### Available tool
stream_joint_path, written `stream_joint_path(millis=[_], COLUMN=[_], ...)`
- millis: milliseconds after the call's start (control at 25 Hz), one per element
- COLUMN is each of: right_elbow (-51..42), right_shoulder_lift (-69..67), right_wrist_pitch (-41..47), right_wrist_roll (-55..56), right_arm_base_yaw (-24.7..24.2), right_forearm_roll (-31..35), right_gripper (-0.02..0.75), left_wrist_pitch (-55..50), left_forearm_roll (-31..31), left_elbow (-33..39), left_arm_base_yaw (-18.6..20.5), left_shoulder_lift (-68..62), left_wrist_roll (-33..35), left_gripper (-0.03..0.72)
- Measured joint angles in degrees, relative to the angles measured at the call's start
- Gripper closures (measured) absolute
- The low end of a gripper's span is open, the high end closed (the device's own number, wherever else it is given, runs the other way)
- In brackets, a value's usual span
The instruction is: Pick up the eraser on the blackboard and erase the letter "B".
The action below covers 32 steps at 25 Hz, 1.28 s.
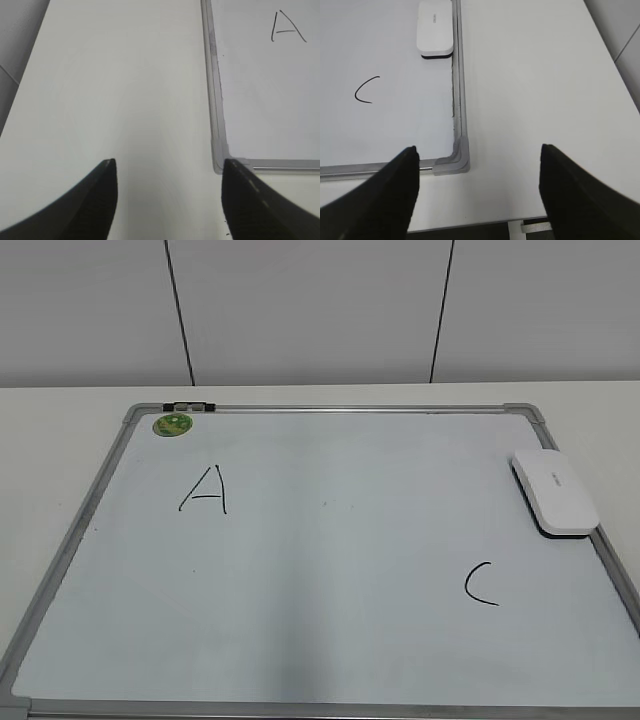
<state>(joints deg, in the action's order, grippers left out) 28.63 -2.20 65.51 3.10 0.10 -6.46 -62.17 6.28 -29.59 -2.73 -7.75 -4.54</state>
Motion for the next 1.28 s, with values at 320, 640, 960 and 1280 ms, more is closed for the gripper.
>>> stream_joint_path(millis=[320,640,960,1280], right_elbow=[0.00,0.00,0.00,0.00], right_shoulder_lift=[3.15,3.18,3.18,3.18], right_wrist_pitch=[0.14,0.14,0.14,0.14], right_wrist_roll=[0.00,0.00,0.00,0.00], right_arm_base_yaw=[-0.73,-0.87,-0.87,-0.87], right_forearm_roll=[0.00,0.00,0.00,0.00], right_gripper=[0.184,0.184,0.184,0.184], left_wrist_pitch=[-0.34,-0.70,-0.83,-0.83], left_forearm_roll=[0.00,0.00,0.00,0.00], left_elbow=[0.00,0.00,0.00,0.00], left_arm_base_yaw=[1.67,1.98,1.98,1.98], left_shoulder_lift=[4.88,6.84,6.84,6.84], left_wrist_roll=[0.00,0.00,0.00,0.00], left_gripper=[0.195,0.195,0.195,0.195])
